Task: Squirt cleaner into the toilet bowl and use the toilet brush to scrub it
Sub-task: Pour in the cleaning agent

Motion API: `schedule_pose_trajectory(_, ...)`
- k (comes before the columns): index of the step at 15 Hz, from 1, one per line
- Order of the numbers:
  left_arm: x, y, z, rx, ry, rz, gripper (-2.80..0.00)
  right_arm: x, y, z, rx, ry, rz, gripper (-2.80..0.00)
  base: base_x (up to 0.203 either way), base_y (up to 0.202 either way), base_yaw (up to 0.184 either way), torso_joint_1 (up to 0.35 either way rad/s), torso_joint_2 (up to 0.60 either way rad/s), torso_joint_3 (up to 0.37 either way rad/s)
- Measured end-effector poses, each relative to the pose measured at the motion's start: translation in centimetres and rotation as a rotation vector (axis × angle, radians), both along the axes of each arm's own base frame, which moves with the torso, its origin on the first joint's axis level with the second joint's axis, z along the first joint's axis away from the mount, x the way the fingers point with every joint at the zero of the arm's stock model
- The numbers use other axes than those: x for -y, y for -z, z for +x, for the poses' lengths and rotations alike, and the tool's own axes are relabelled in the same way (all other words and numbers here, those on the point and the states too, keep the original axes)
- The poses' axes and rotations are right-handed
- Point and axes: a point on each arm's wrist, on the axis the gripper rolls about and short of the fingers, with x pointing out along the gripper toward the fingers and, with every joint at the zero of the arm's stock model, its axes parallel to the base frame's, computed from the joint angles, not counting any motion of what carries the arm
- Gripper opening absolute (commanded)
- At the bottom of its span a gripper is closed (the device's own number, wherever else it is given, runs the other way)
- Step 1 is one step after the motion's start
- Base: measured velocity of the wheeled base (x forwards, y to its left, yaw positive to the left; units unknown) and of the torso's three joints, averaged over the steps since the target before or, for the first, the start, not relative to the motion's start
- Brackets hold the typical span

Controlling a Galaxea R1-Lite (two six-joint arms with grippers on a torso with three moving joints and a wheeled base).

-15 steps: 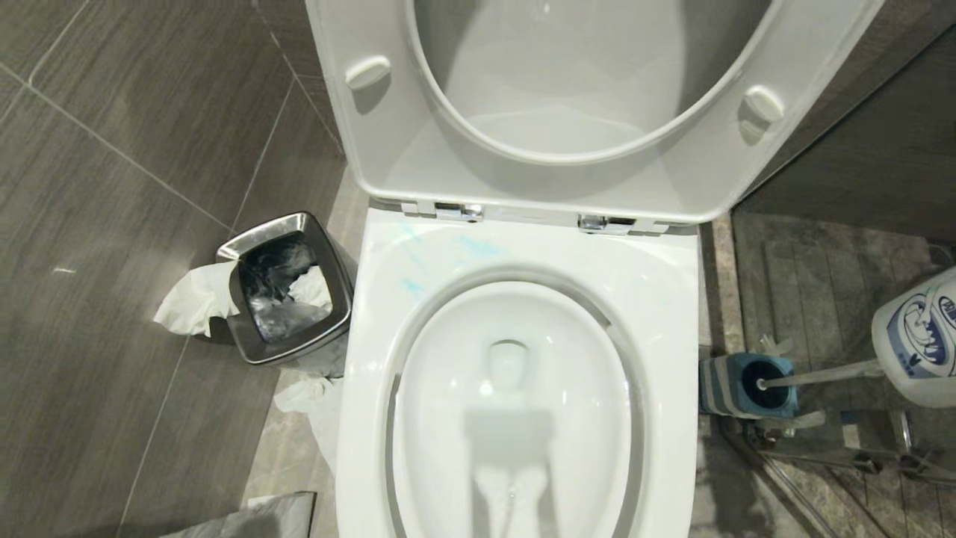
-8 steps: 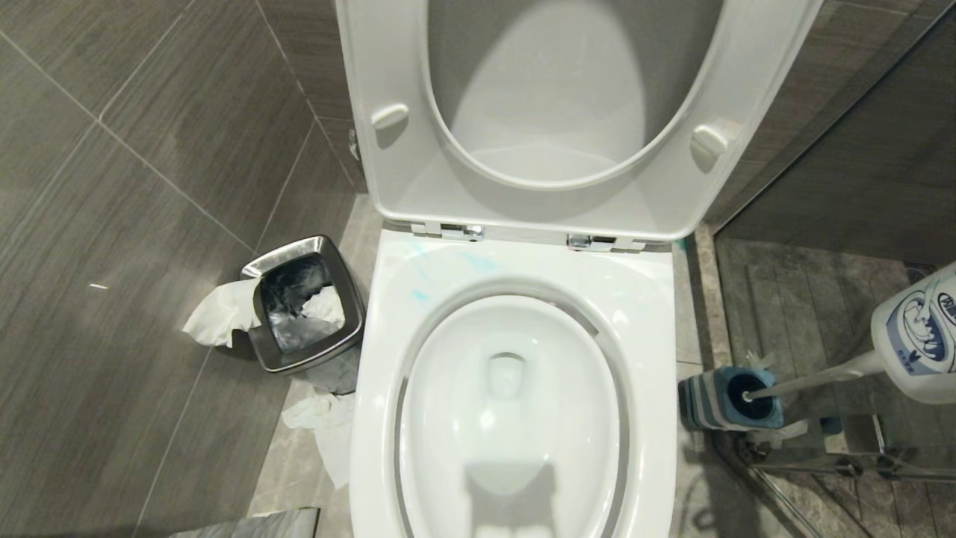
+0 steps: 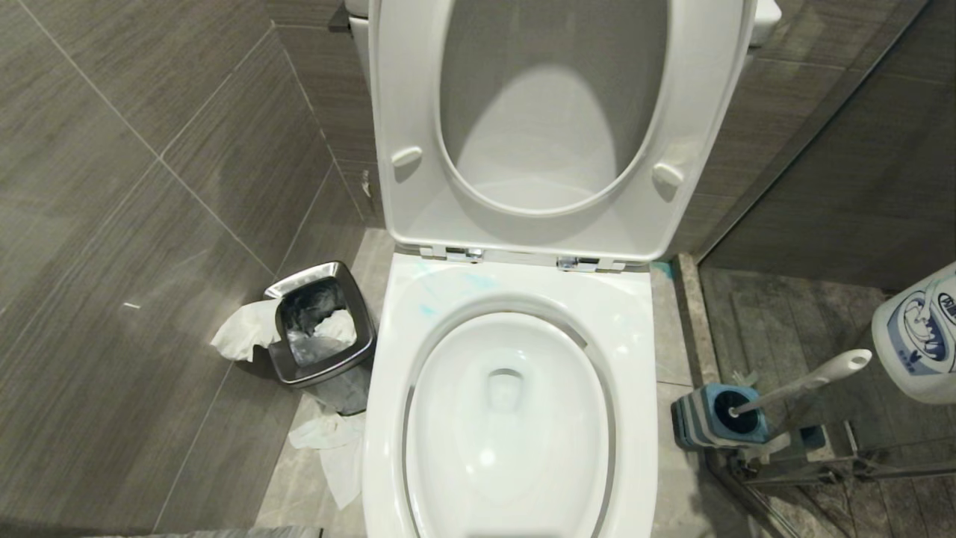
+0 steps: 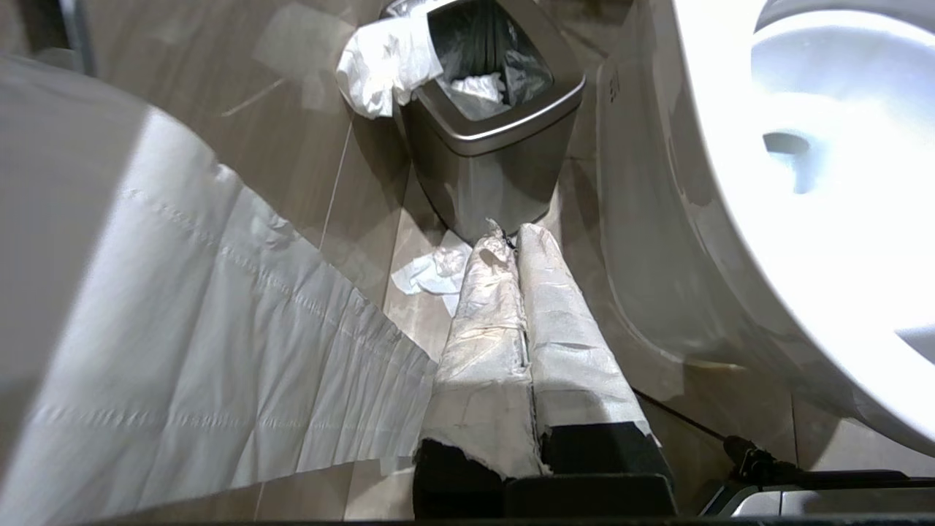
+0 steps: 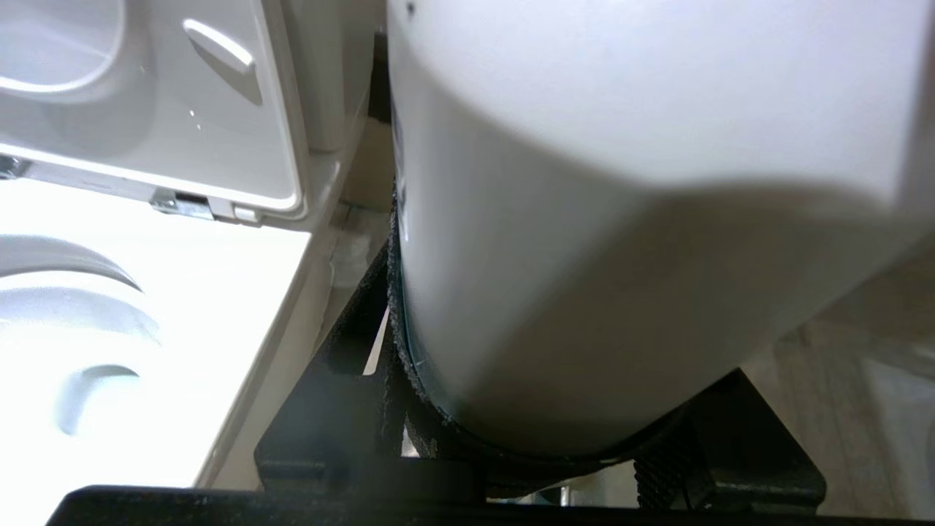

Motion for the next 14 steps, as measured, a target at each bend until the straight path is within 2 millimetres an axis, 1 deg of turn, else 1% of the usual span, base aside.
schedule_pose_trajectory(14, 0.0, 0.0, 0.0, 0.0, 0.0, -0.005, -2.8, -0.02, 0.07, 0.2, -0.01, 0.001, 0.0, -2.8, 0.0, 0.0, 0.0, 0.003, 0.0, 0.204)
